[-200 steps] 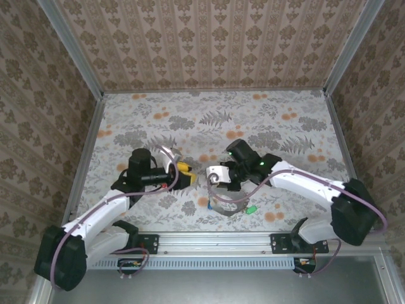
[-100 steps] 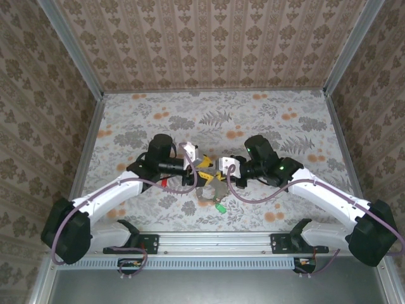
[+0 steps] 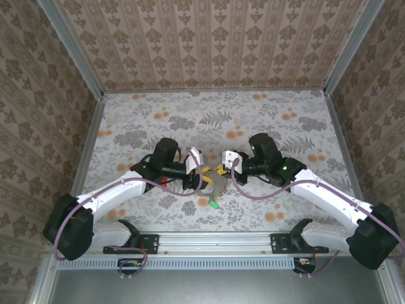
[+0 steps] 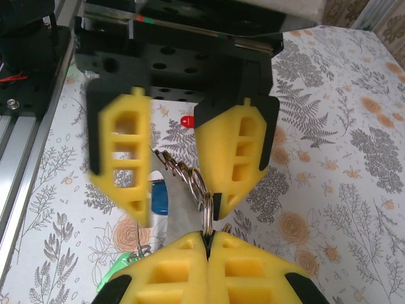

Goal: Put the keys on the keyring

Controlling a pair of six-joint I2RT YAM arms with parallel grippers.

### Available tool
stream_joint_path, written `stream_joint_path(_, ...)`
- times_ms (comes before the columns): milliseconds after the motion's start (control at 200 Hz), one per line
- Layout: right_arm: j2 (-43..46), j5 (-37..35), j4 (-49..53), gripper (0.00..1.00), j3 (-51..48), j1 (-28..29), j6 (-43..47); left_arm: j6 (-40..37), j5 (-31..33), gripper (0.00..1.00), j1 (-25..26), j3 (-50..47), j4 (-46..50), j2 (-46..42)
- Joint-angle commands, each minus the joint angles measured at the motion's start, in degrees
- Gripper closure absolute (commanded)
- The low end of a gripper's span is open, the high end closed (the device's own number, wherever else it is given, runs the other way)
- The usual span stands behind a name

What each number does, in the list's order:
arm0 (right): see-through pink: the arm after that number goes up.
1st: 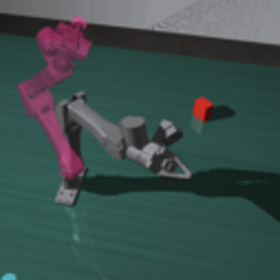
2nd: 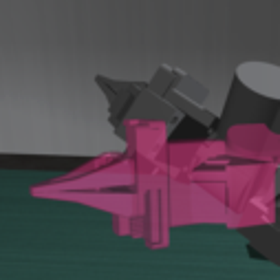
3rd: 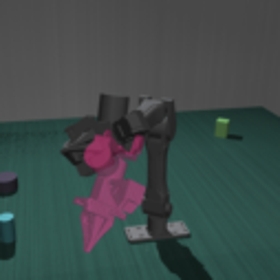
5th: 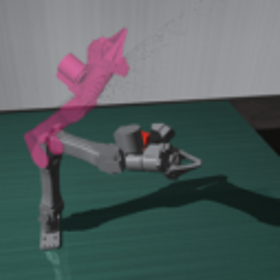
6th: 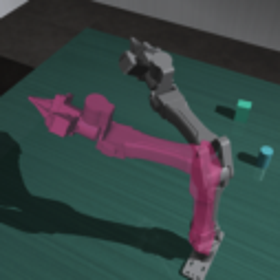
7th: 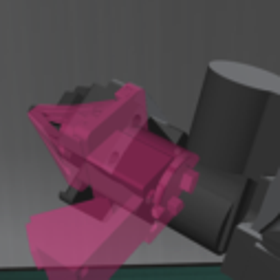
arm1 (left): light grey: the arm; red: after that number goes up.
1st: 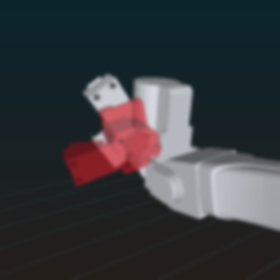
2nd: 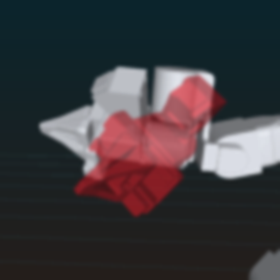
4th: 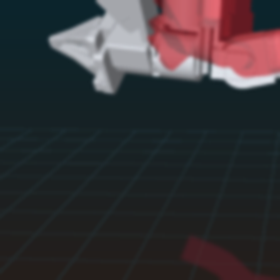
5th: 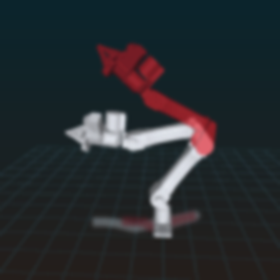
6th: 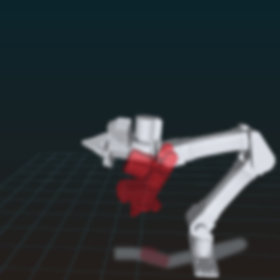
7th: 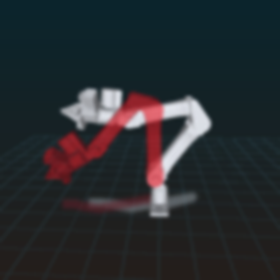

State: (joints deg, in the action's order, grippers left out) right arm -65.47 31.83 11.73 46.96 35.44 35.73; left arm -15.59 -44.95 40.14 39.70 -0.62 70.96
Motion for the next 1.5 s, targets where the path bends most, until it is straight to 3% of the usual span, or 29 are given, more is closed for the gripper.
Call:
stream_joint_path(0, 1.3, 1.9, -2.0, 1.0, 0.5, -0.3, -1.4, 0.0, 5.5, 0.68, 0.5, 0.5, 0.5, 0.5)
stream_joint_path(235, 2.2, 1.3, -1.4, 1.0, 0.1, -0.3, -1.7, -1.7, 7.7, 0.97, 1.2, 1.5, 0.5, -0.7)
stream_joint_path(320, 3.0, 1.5, 0.4, 0.75, 0.3, -0.3, -1.9, -2.0, 10.3, 1.0, 1.6, 1.8, 0.2, -1.1)
stream_joint_path(530, 6.7, -0.2, 5.8, 0.58, 0.7, -0.6, -0.4, -5.7, 12.2, 1.0, 3.3, 1.6, -1.7, -3.9)
stream_joint_path(715, 7.6, -0.8, 4.4, 0.56, 1.4, -0.6, -1.9, -9.6, 12.3, 1.0, 4.3, 3.1, -0.5, -5.9)
stream_joint_path(855, 9.5, -6.5, -0.7, 0.52, -0.8, 0.7, -1.3, -7.8, 11.9, 1.0, 4.4, 4.9, -0.1, -6.7)
stream_joint_path(970, 13.0, -15.1, -5.6, 0.52, -3.9, 3.9, 2.4, -2.9, 13.3, 1.0, 4.4, 6.6, -0.5, -6.8)
stream_joint_path(1180, 18.3, -31.4, -24.5, 0.55, -12.7, 10.8, 7.5, 13.2, 17.9, 1.0, 4.4, 8.5, -2.1, -6.0)
stream_joint_path(1315, 16.2, -36.4, -30.8, 0.59, -13.4, 13.1, 10.0, 20.6, 18.8, 1.0, 4.3, 7.2, -5.0, -6.5)
stream_joint_path(1495, 12.2, -37.6, -34.5, 0.65, -12.3, 13.2, 10.9, 22.8, 18.4, 1.0, 4.4, 6.7, -5.7, -7.1)
